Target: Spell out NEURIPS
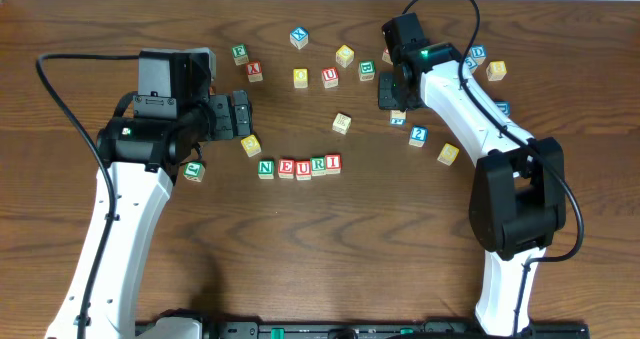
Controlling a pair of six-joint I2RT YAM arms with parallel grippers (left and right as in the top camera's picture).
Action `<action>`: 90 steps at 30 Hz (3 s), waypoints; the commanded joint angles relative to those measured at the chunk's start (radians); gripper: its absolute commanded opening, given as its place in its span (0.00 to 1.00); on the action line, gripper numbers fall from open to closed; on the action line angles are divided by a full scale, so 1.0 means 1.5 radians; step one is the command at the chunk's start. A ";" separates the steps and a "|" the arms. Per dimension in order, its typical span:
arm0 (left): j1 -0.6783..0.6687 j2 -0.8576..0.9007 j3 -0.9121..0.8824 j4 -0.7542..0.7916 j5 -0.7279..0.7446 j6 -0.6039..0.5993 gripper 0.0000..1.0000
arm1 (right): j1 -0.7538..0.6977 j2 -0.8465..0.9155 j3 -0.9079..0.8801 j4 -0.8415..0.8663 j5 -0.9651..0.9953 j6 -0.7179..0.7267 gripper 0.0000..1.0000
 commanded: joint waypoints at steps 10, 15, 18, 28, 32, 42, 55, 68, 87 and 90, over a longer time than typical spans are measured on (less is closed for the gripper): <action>0.001 -0.006 0.015 0.000 0.004 0.004 0.98 | 0.002 0.009 -0.018 0.001 0.015 0.007 0.01; 0.001 -0.006 0.015 0.000 0.004 0.004 0.98 | 0.002 0.009 -0.026 0.004 0.026 0.012 0.01; 0.001 -0.006 0.015 0.000 0.004 0.004 0.98 | 0.002 0.009 -0.026 0.007 0.026 0.012 0.01; 0.001 -0.006 0.015 0.000 0.004 0.004 0.98 | 0.002 0.021 -0.026 0.016 0.026 0.017 0.01; 0.001 -0.006 0.015 0.000 0.004 0.004 0.98 | 0.002 0.031 -0.026 0.020 0.026 0.017 0.01; 0.001 -0.006 0.015 0.000 0.004 0.004 0.98 | 0.001 0.037 -0.026 0.026 0.026 0.017 0.01; 0.001 -0.006 0.015 0.000 0.004 0.004 0.98 | 0.001 0.059 -0.026 0.042 0.026 0.022 0.01; 0.001 -0.006 0.015 0.000 0.004 0.004 0.98 | 0.001 0.059 -0.026 0.046 0.026 0.022 0.01; 0.001 -0.006 0.015 0.000 0.004 0.004 0.98 | -0.013 0.059 -0.026 0.061 0.026 0.021 0.01; 0.001 -0.006 0.015 0.000 0.004 0.004 0.98 | -0.012 0.059 -0.026 0.062 0.026 0.021 0.01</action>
